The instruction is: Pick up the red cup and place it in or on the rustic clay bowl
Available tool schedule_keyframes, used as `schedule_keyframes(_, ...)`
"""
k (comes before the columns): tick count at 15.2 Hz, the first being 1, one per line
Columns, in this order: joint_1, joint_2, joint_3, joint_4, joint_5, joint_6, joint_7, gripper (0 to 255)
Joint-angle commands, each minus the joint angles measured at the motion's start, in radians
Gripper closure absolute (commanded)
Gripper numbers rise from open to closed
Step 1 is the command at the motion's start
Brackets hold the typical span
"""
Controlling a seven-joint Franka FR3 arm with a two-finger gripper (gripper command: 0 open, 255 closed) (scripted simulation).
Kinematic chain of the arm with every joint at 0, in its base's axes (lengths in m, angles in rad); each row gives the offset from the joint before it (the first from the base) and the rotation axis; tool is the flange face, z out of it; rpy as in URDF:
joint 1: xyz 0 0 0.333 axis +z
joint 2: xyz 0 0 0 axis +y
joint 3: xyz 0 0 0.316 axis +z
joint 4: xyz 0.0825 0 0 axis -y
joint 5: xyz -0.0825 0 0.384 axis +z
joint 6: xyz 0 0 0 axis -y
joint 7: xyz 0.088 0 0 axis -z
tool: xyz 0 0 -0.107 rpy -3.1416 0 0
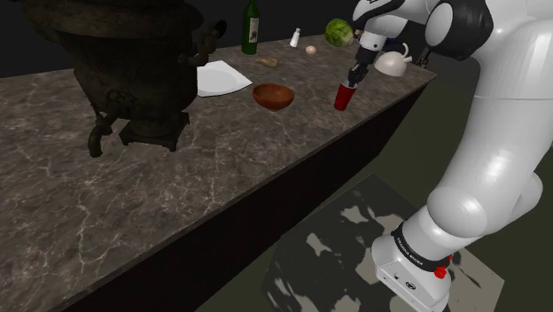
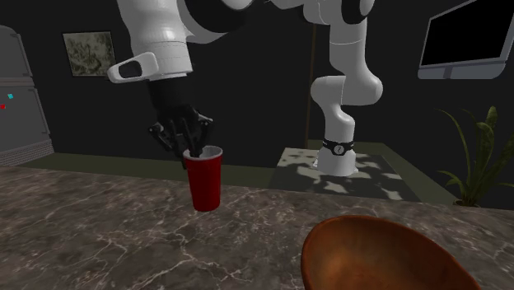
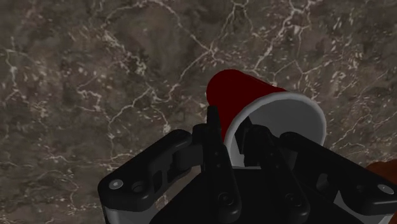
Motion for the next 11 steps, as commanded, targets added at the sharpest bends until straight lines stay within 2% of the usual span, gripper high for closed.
schedule_keyframes(1, 0.0, -0.007, -0.002, 0.015, -0.004, -0.021, 0.004, 255)
schedule_keyframes(11, -0.004, -0.038, -0.011, 0.106, -0.022, -0.138, 0.024, 255)
